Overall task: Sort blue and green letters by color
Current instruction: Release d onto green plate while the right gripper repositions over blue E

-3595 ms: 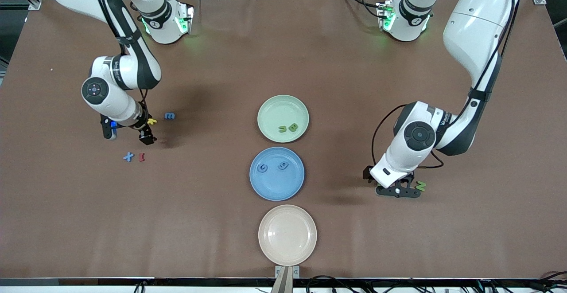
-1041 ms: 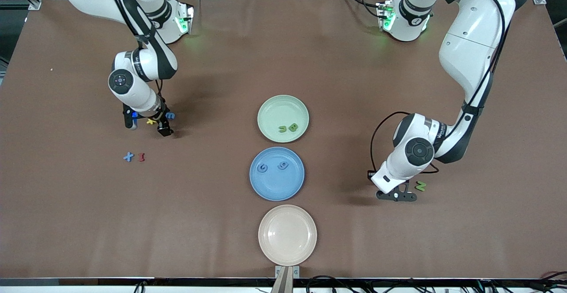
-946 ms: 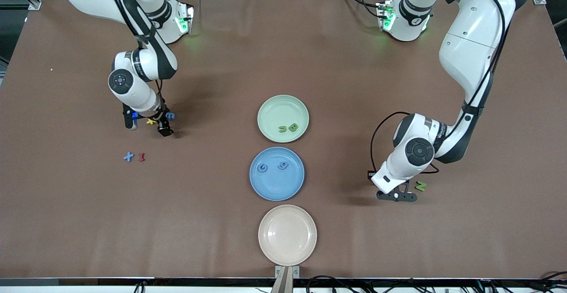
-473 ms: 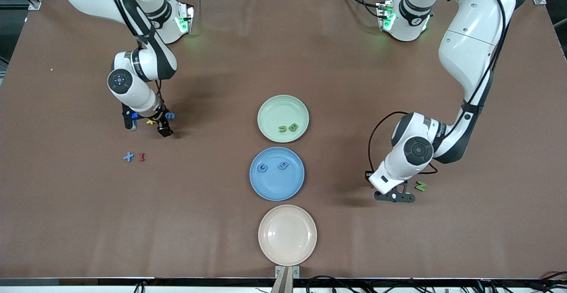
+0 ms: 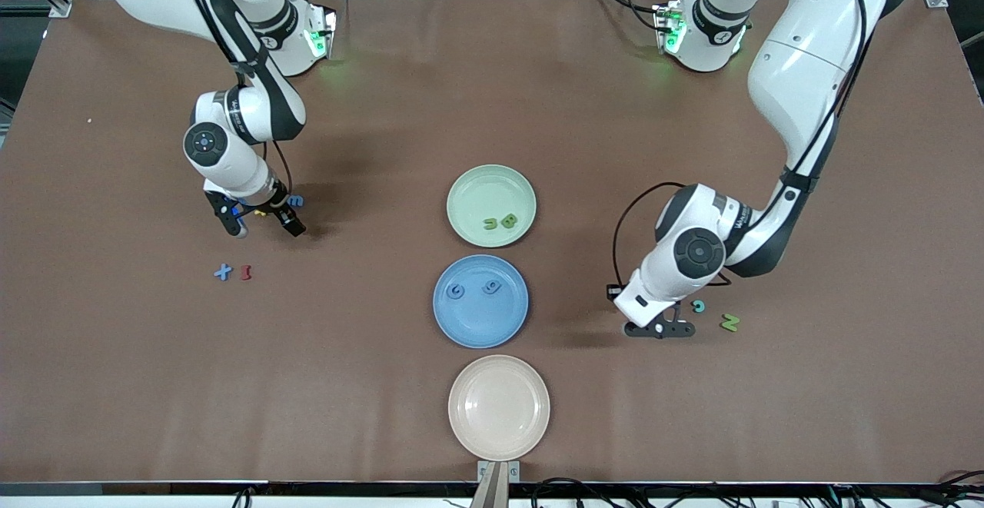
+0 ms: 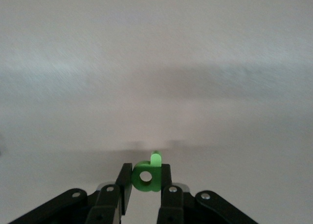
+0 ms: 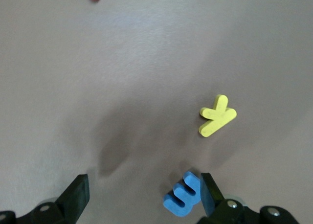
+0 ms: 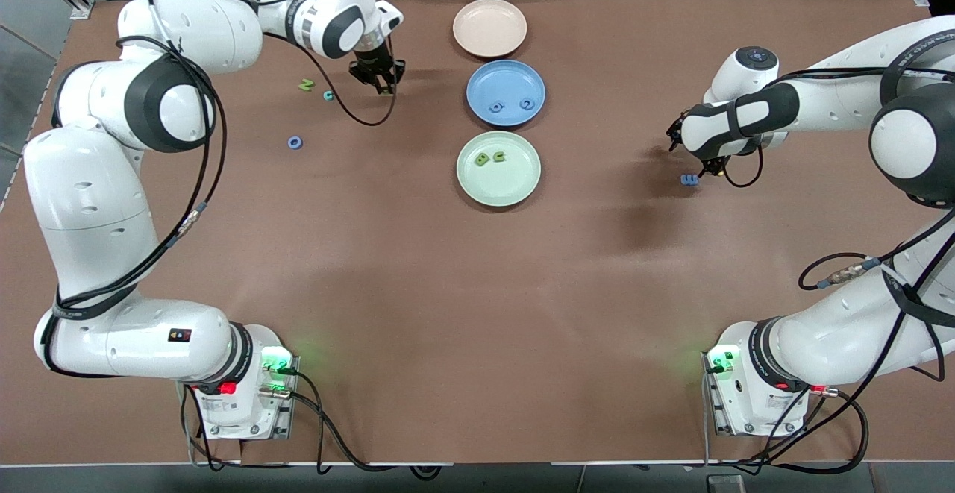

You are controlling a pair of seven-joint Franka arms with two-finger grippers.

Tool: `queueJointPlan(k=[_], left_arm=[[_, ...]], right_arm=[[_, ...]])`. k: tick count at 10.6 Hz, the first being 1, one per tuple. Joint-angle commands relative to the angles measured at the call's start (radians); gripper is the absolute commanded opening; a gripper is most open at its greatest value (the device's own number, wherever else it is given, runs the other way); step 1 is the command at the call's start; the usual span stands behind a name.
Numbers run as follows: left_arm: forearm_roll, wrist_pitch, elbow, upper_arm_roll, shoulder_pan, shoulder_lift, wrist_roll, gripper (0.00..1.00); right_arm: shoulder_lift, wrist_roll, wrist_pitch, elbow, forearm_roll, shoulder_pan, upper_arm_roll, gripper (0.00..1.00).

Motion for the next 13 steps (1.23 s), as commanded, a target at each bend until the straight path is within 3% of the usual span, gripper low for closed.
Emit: queueJointPlan(k=[1, 6, 9, 13], left_arm=[[-0.019, -0.071, -0.013, -0.086, -0.009, -0.03, -0.171, 0.0], [-0.021, -0.096, -0.024, -0.263, -0.039, -0.017, -0.505, 0.0], [-0.014, -0.09, -0.024, -0.261, -0.133, -0.014, -0.616, 0.0], [-0.011, -0.041, -0.021, -0.257, -0.221, 0.009, -0.734, 0.0]], right_arm=[[-0.03, -0.243, -0.054, 0.009, -0.001, -0.026, 0.039, 1.0], [-0.061, -0.738, -0.089, 0.009, -0.002, -0.05, 0.059, 1.0], [-0.066, -1.006, -0.097, 0.005, -0.002, -0.123, 0.092, 1.0], [-0.06, -0.995, -0.094, -0.022, -0.002, -0.126, 0.112, 1.0]])
